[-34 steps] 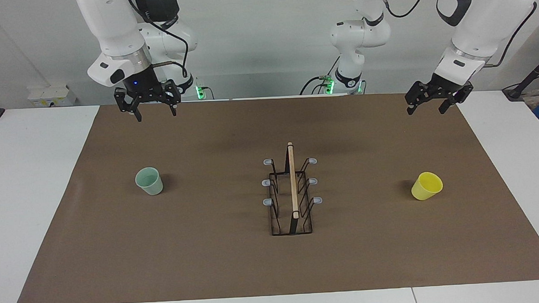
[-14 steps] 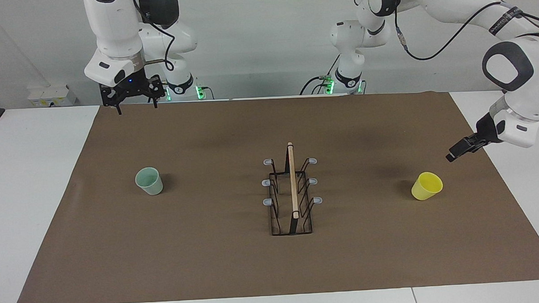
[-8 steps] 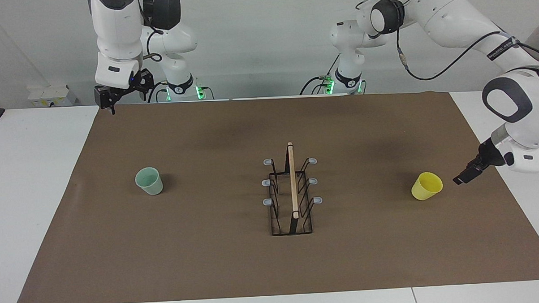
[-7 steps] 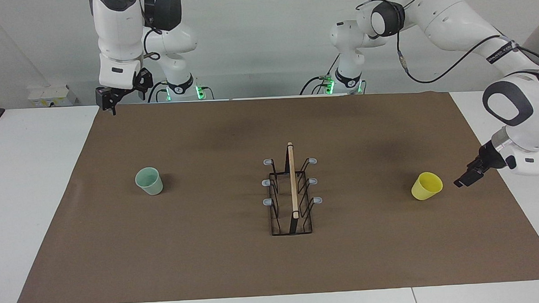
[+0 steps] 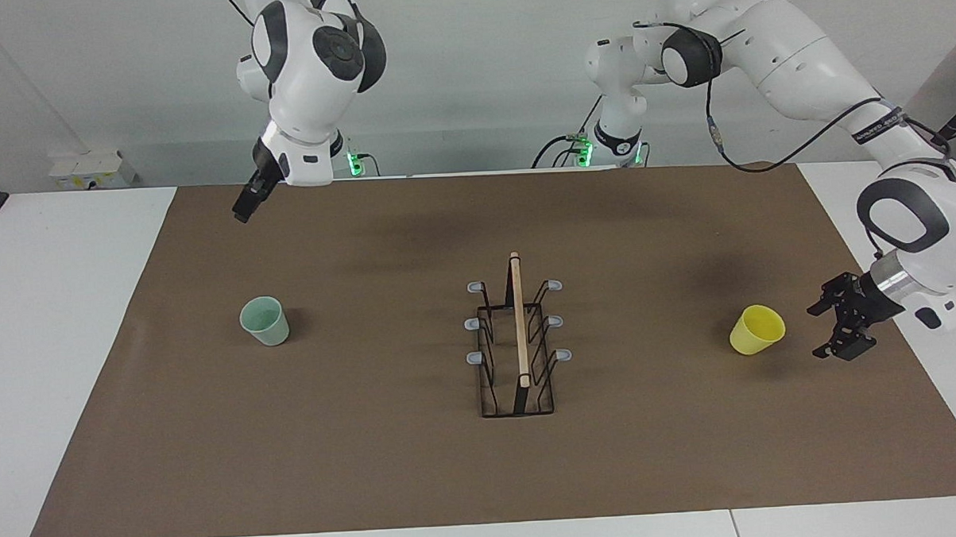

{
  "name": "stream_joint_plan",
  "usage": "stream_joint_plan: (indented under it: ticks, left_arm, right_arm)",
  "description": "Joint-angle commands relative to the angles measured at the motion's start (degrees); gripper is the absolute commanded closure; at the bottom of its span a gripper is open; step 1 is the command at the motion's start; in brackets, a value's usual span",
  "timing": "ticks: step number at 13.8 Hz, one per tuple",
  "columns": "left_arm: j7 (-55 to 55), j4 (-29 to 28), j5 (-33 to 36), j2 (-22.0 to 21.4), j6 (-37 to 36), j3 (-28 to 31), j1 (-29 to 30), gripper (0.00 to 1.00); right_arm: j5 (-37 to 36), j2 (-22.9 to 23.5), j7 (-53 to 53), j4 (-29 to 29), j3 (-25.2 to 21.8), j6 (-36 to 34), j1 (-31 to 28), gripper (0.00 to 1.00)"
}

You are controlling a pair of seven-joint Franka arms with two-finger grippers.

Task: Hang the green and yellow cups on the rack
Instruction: 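Grasp the yellow cup with the left gripper while the right gripper grasps the green cup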

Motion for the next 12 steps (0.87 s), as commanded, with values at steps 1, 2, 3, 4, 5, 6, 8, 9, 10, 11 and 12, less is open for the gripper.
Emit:
stream_joint_plan:
  ticks: [1, 2, 3, 4, 5, 6, 8, 9, 10, 11, 12]
  left_arm:
    - [-3.6, -1.6, -4.8, 1.9, -0.9, 1.2, 0.9, 0.0]
    - [-5.8, -3.1, -5.3, 1.7, -2.2, 1.7, 0.3, 0.0]
    - [-7.2, -4.8, -7.8, 0.5, -3.4, 1.6, 0.4, 0.0]
    - [-7.9, -7.8, -11.9, -0.8, -3.6, 1.7, 0.5, 0.0]
    - [-8.7, -11.6, -15.8, -2.3, -2.9, 1.8, 0.6, 0.0]
    - [-9.7, -14.8, -19.4, -3.7, -2.6, 1.8, 0.7, 0.0]
    - [-11.1, -20.0, -24.6, -5.9, -2.1, 2.1, 0.8, 0.0]
    - [-11.0, -22.8, -27.8, -6.9, -1.4, 2.1, 0.8, 0.0]
    - [-11.0, -24.7, -29.7, -7.5, -0.6, 2.1, 0.5, 0.0]
    - [-11.0, -27.0, -32.0, -8.2, 0.0, 2.1, 0.4, 0.0]
    - [-10.9, -29.6, -35.2, -9.4, 1.2, 2.1, 0.4, 0.0]
  right_arm:
    - [-3.7, 4.8, -1.0, -1.1, -0.1, 3.6, 1.0, 0.0]
    - [-5.3, 6.4, -0.4, -1.4, -0.1, 5.3, 1.1, 0.0]
    - [-7.0, 7.6, 0.1, -2.1, -0.1, 7.2, 1.1, 0.0]
    - [-8.5, 8.0, 0.8, -3.9, -0.1, 9.8, 1.1, 0.0]
    - [-10.6, 8.3, 1.3, -5.4, -0.1, 12.3, 0.9, 0.0]
    - [-12.5, 9.2, 1.4, -6.0, -0.1, 13.7, 0.9, 0.0]
    - [-14.1, 11.3, 4.1, -6.6, -0.1, 15.9, 0.6, 0.0]
    - [-14.3, 12.1, 5.0, -6.9, -0.1, 17.5, 0.6, 0.0]
    - [-15.6, 13.3, 5.5, -6.9, -0.1, 18.7, 0.7, 0.0]
    - [-17.5, 14.7, 6.4, -6.9, -0.1, 19.3, 1.0, 0.0]
    - [-18.6, 16.4, 7.9, -6.6, -0.1, 19.4, 1.2, 0.0]
